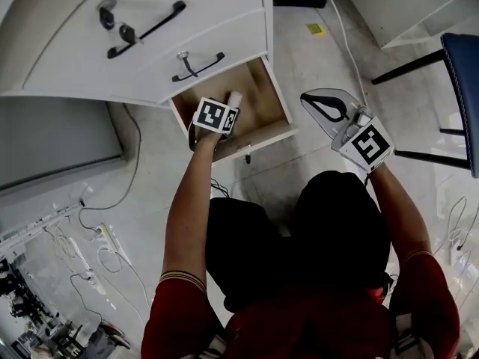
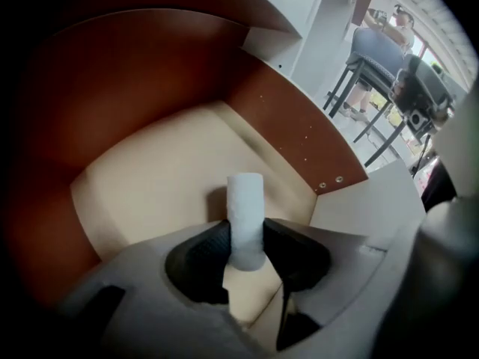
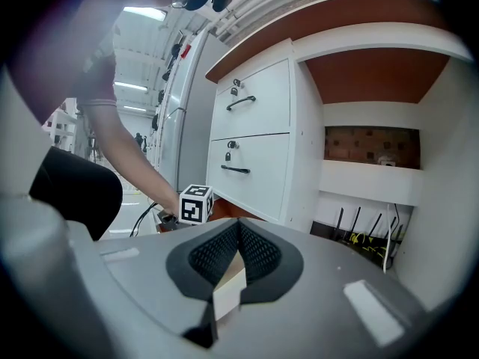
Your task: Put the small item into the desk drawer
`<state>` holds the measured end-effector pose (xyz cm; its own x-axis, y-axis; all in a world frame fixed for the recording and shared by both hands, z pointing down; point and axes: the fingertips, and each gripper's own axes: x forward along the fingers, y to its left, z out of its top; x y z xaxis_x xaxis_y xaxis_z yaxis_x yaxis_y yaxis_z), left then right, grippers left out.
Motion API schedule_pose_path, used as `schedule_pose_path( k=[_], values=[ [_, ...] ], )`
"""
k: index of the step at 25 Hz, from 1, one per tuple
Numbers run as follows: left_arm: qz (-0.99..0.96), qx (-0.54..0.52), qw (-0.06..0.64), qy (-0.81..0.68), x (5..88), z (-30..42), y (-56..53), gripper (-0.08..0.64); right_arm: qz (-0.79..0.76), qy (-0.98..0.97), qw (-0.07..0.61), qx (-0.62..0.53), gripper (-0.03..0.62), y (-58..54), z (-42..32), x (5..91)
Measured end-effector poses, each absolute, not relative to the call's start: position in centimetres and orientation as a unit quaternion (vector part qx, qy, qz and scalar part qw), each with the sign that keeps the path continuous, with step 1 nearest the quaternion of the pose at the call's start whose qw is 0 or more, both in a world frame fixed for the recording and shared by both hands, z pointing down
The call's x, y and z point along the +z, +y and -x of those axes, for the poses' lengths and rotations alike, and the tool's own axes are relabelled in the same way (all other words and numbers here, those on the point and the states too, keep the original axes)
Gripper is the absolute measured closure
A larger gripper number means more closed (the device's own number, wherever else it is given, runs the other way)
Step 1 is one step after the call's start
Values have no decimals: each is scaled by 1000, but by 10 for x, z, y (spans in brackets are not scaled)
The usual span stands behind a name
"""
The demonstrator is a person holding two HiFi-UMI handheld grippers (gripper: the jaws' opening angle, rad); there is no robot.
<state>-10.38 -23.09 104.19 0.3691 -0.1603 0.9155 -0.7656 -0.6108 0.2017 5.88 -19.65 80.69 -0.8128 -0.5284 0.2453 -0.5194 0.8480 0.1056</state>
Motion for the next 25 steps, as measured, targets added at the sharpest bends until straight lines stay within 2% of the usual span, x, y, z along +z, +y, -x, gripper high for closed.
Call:
schedule_pose_path(
  k=[6, 14, 25],
  values=[
    [-755, 476, 330, -307, 1053, 103, -227, 410, -276, -952, 134, -17, 583, -197, -59, 805],
    [-769, 462, 325, -300, 1041, 101, -222, 347, -272, -954, 130, -8, 583, -196, -55, 810],
    [-818, 387, 259, -337, 961, 115, -234, 349, -255, -959, 123, -18, 583, -206, -37, 794]
  ],
)
